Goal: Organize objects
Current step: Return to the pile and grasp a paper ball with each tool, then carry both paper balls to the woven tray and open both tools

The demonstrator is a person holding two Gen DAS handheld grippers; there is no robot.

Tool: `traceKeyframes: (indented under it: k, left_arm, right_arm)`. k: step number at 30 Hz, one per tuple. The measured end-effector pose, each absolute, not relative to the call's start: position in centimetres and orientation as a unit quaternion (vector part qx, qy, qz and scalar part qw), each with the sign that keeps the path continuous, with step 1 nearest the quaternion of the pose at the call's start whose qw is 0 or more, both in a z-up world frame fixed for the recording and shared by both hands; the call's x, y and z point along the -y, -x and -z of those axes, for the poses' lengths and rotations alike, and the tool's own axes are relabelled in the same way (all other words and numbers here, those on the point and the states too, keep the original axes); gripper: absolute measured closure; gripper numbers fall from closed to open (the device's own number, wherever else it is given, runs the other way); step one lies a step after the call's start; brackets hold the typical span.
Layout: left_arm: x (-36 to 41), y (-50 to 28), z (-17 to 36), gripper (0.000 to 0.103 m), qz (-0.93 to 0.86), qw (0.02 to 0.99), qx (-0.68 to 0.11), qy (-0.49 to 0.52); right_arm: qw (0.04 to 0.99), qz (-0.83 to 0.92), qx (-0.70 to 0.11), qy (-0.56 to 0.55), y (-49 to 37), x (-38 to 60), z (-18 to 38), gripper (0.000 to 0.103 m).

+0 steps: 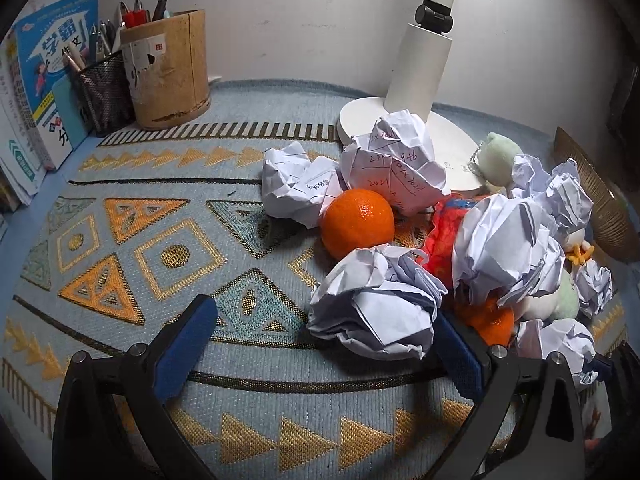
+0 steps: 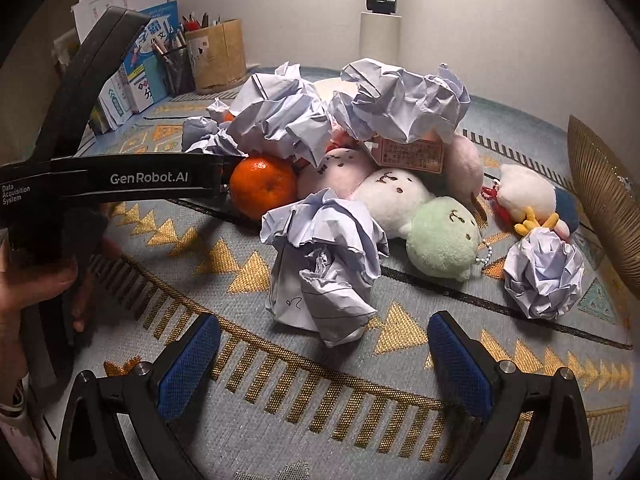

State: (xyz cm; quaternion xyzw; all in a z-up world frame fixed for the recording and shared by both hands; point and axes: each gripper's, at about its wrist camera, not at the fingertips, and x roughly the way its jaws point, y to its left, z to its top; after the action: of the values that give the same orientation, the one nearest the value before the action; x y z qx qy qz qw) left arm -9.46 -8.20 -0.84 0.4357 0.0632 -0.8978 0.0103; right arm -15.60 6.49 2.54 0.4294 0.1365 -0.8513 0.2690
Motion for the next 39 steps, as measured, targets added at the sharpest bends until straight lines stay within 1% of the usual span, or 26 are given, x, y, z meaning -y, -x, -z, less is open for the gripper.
traceKeyframes:
  k: [4, 15, 16, 17, 18, 19, 20, 24, 28, 31, 35, 39]
  left_arm:
    - [8.3, 9.5, 0.7, 0.000, 0.898, 0.011, -0.063, -0.436]
    - [8.5, 9.5, 0.6, 0.000, 0.898, 0.009, -0.063, -0.436]
    - [8.6, 9.4, 0.6, 0.001, 0.898, 0.007, -0.065, -0.435]
    - [8.7, 9.4, 0.5, 0.002, 0.899, 0.006, -0.067, -0.434]
    - [8.7, 9.3, 0.3, 0.020, 0.902, 0.005, -0.066, -0.427]
    - [8.5, 9.2, 0.1, 0.052, 0.906, 0.000, -0.063, -0.419]
    - [8.3, 9.0, -0.1, 0.055, 0.908, -0.010, -0.061, -0.414]
    - [8.2, 8.5, -0.8, 0.055, 0.917, 0.004, -0.052, -0.396]
    - [9.3, 7.2, -1.7, 0.055, 0.930, 0.021, -0.076, -0.358]
    - [10.2, 6.5, -2.1, 0.054, 0.935, 0.031, -0.093, -0.342]
    - [10.8, 6.4, -2.1, 0.054, 0.934, 0.047, -0.102, -0.339]
    - [10.7, 6.3, -2.2, 0.054, 0.937, 0.050, -0.100, -0.332]
  right_arm:
    - [0.251, 0.857, -0.129, -0.432, 15.8, -6.2, -2.6, 0.000]
    - [0.251, 0.857, -0.127, -0.431, 15.7, -6.9, -2.8, 0.000]
    - [0.250, 0.858, -0.126, -0.430, 15.7, -6.8, -2.8, 0.008]
    - [0.245, 0.864, -0.121, -0.424, 15.8, -6.8, -3.0, 0.051]
    - [0.245, 0.872, -0.114, -0.409, 15.4, -7.2, -3.5, 0.067]
    - [0.241, 0.878, -0.110, -0.399, 15.2, -7.4, -3.9, 0.067]
    - [0.243, 0.879, -0.111, -0.396, 15.0, -7.4, -4.0, 0.067]
    - [0.274, 0.876, -0.118, -0.380, 14.2, -7.3, -4.7, 0.067]
    - [0.280, 0.886, -0.113, -0.351, 13.4, -7.6, -5.8, 0.067]
    - [0.289, 0.895, -0.094, -0.328, 12.8, -8.2, -6.4, 0.067]
    - [0.301, 0.899, -0.076, -0.308, 12.0, -9.1, -7.0, 0.067]
    - [0.301, 0.897, -0.079, -0.314, 12.2, -8.4, -6.7, 0.067]
